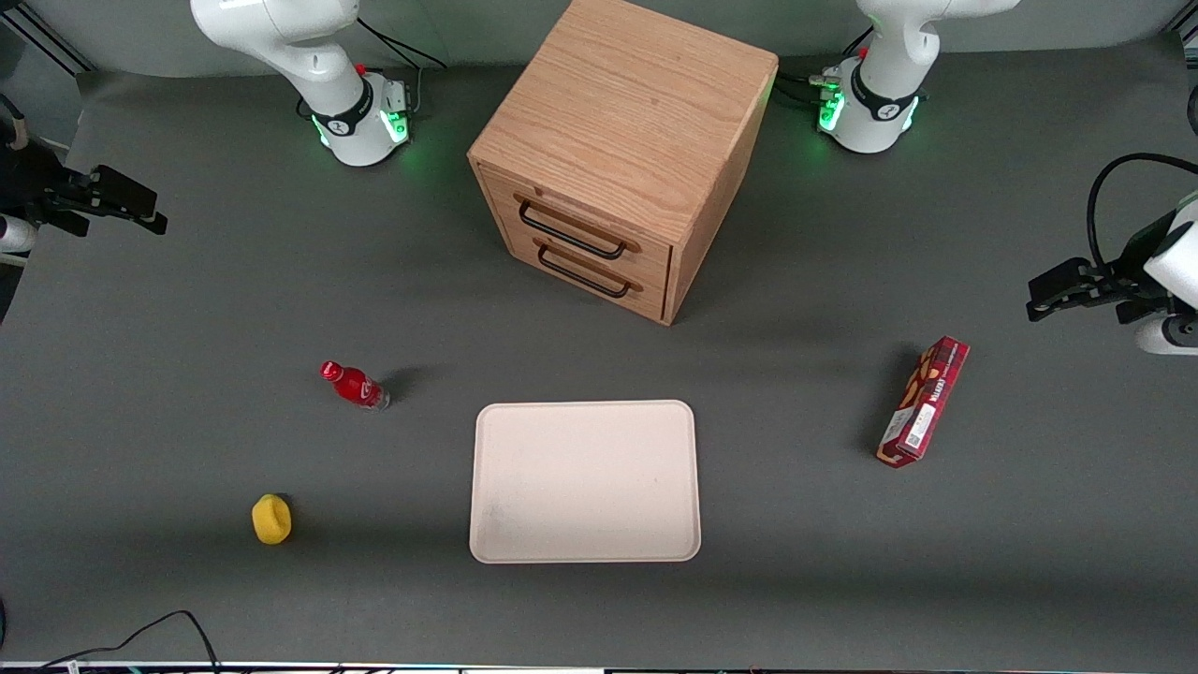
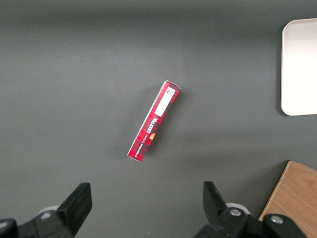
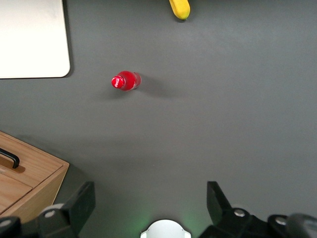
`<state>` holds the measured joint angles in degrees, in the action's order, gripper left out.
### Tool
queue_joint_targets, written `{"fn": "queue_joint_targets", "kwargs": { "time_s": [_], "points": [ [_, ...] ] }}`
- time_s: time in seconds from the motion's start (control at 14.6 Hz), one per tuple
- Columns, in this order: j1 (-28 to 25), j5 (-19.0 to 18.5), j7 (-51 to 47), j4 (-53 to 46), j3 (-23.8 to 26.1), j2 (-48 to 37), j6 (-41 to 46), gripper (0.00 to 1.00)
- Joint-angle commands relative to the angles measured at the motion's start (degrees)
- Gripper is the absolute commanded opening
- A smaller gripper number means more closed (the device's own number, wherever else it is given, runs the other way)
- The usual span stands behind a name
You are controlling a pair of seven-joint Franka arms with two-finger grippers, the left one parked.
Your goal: Open upper drawer
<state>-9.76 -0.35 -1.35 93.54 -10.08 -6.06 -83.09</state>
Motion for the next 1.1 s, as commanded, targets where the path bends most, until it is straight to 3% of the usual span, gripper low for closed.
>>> {"fn": "queue_joint_targets", "kwargs": {
  "time_s": [0.0, 0.34, 0.55, 0.68, 0.89, 0.96, 1.03],
  "points": [
    [0.09, -0.27, 0.47, -1.87, -0.38, 0.78, 1.44, 1.00],
    [-0.61, -0.79, 0.30, -5.46, 0.40, 2.45, 2.23, 1.00],
    [-0.88, 3.05, 1.26, -6.17, 1.20, 2.54, 3.63, 1.00],
    [-0.88, 6.75, 2.05, -6.61, 5.39, 2.45, 4.16, 1.00],
    [-1.05, 7.90, 11.71, -7.14, 15.76, 4.46, 2.68, 1.00],
    [-1.05, 8.95, 12.16, -7.05, 17.01, 5.69, 1.19, 1.00],
    [-1.23, 13.05, 14.34, -7.40, 17.89, 7.36, 0.57, 1.00]
  ]
}}
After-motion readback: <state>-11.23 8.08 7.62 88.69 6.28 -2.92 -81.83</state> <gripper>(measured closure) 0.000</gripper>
